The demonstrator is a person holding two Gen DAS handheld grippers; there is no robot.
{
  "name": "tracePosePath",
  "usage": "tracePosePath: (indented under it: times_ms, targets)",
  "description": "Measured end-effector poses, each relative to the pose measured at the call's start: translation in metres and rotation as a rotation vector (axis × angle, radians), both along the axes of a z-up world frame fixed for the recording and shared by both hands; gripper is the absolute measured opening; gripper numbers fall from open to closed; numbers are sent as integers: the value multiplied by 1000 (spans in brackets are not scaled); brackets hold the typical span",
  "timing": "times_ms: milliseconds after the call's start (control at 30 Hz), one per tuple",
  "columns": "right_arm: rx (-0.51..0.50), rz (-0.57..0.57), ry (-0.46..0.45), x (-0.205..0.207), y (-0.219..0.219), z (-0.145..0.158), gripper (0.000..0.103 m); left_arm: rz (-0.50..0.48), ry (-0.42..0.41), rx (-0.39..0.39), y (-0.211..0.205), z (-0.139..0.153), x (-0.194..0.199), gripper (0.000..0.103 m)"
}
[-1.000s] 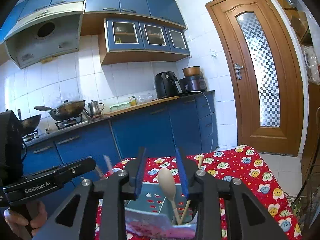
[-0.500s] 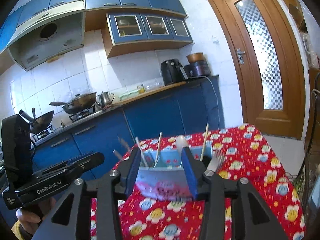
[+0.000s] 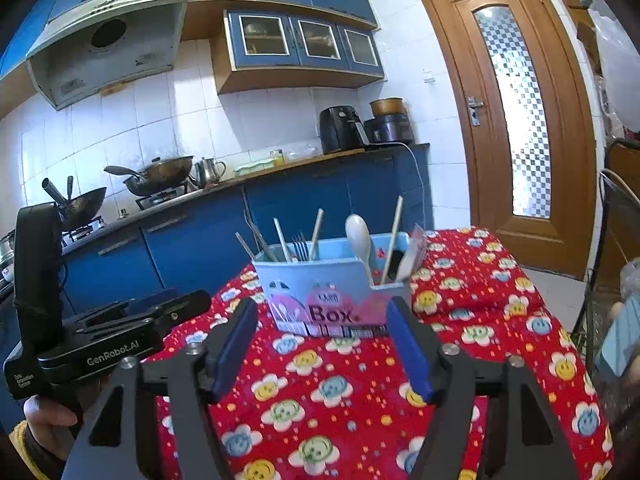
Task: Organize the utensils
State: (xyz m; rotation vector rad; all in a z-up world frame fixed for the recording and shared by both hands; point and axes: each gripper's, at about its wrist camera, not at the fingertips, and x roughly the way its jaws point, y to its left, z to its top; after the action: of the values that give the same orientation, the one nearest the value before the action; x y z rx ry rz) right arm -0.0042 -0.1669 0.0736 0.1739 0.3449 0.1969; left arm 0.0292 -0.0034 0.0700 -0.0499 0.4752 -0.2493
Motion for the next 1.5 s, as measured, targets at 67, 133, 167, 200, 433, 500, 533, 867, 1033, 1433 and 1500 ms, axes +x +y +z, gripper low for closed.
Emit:
tracePosePath:
  times_ms: [67, 133, 167, 200, 433, 500, 533, 867, 1033, 1433, 1500]
  targets:
    - [2, -26, 9, -2, -3, -6, 76, 22, 4, 6, 1, -7, 0, 60]
    - [9, -49, 13, -4, -5, -12, 85, 44, 14, 6, 1, -15, 0, 62]
    - [12, -57, 13, -5, -6, -15, 86, 60, 20, 9, 1, -19, 1, 62]
    - [12, -67, 12, -6, -7, -18, 88, 72, 25, 13, 1, -23, 2, 62]
    - [16, -88, 45, -3, -12, -39, 93, 109, 25, 33, -2, -36, 1, 62]
    - [19, -93, 60, -3, -13, -45, 93, 118, 15, 40, -4, -38, -1, 63]
    - [19, -95, 66, -2, -13, -48, 94, 119, 12, 41, -4, -39, -1, 63]
    - [-5, -110, 35, -7, -8, -54, 98, 150, -1, 54, -6, -45, -1, 64]
    - [8, -119, 43, -6, -11, -55, 98, 160, 6, 60, -7, -47, 0, 64]
    - [3, -121, 59, -4, -11, -57, 98, 150, -21, 77, -12, -47, -5, 64]
    - [3, -122, 59, -4, -11, -57, 98, 150, -23, 77, -12, -46, -5, 64]
